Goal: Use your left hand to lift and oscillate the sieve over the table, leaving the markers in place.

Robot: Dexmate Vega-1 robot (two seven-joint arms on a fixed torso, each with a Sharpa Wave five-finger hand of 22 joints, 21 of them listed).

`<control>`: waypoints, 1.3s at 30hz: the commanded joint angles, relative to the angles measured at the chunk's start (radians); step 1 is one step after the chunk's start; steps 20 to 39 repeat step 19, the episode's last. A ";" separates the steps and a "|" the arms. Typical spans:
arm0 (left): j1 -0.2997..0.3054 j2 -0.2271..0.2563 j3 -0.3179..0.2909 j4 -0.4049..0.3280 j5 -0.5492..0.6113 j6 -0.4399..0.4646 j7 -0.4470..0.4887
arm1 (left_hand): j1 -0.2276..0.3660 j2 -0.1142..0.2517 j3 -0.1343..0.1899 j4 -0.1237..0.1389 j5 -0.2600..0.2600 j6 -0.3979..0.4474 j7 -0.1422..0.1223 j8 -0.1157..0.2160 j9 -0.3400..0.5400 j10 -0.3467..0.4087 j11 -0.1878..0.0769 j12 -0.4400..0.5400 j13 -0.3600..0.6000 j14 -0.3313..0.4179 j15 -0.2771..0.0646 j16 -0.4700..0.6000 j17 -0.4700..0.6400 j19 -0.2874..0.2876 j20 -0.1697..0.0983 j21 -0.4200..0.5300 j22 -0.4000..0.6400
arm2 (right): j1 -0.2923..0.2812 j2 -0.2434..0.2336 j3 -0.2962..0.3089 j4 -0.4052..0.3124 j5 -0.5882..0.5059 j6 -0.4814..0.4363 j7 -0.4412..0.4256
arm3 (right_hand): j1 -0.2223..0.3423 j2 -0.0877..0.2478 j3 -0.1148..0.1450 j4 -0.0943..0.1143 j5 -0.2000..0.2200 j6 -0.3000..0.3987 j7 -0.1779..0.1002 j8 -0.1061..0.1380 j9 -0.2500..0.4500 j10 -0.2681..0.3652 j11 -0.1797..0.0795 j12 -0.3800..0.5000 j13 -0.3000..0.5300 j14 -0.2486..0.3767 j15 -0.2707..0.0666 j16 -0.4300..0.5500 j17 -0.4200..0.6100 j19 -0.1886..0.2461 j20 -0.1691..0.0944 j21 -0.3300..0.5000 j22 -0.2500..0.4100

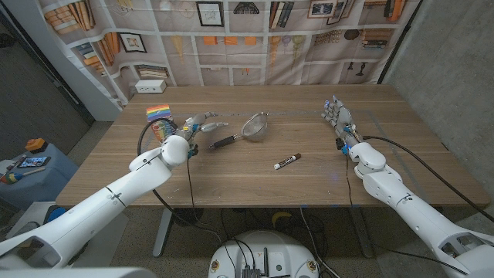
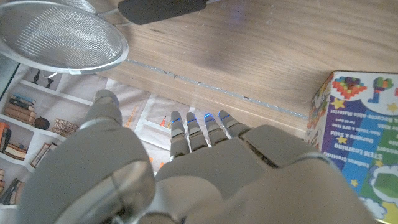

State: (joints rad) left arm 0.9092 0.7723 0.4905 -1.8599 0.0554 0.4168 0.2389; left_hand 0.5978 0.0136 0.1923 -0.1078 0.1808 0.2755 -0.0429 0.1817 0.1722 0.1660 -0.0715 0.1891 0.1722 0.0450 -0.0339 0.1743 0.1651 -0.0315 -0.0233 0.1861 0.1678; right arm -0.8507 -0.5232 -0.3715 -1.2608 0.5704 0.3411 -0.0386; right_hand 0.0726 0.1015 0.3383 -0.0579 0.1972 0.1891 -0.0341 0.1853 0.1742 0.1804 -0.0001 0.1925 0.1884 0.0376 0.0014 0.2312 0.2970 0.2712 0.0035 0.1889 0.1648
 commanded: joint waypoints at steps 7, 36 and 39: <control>-0.007 -0.128 -0.041 0.221 -0.164 -0.286 0.138 | 0.002 0.019 0.016 -0.004 -0.002 0.022 -0.005 0.009 0.002 0.021 0.000 0.007 0.003 0.022 -0.011 0.010 0.001 0.017 -0.001 0.009 0.001 | 0.035 0.025 -0.013 0.045 -0.039 0.052 -0.009 | -0.004 0.018 0.004 -0.002 0.000 0.001 0.007 0.001 0.004 0.009 0.001 0.004 0.002 0.007 -0.007 0.008 0.002 0.006 -0.007 0.000 0.003; -0.010 -0.209 -0.063 0.320 -0.259 -0.428 0.176 | 0.004 0.039 0.028 -0.011 -0.002 0.036 -0.007 0.009 0.002 0.035 -0.008 0.010 0.003 0.037 -0.014 0.010 0.001 0.038 -0.001 0.012 0.000 | 0.038 0.016 -0.010 0.036 -0.038 0.032 -0.013 | -0.004 0.019 0.004 -0.002 0.001 0.000 0.008 0.001 0.003 0.009 0.001 0.003 0.001 0.009 -0.011 0.009 0.001 0.008 -0.010 0.000 0.003; -0.010 -0.209 -0.063 0.320 -0.259 -0.428 0.176 | 0.004 0.039 0.028 -0.011 -0.002 0.036 -0.007 0.009 0.002 0.035 -0.008 0.010 0.003 0.037 -0.014 0.010 0.001 0.038 -0.001 0.012 0.000 | 0.038 0.016 -0.010 0.036 -0.038 0.032 -0.013 | -0.004 0.019 0.004 -0.002 0.001 0.000 0.008 0.001 0.003 0.009 0.001 0.003 0.001 0.009 -0.011 0.009 0.001 0.008 -0.010 0.000 0.003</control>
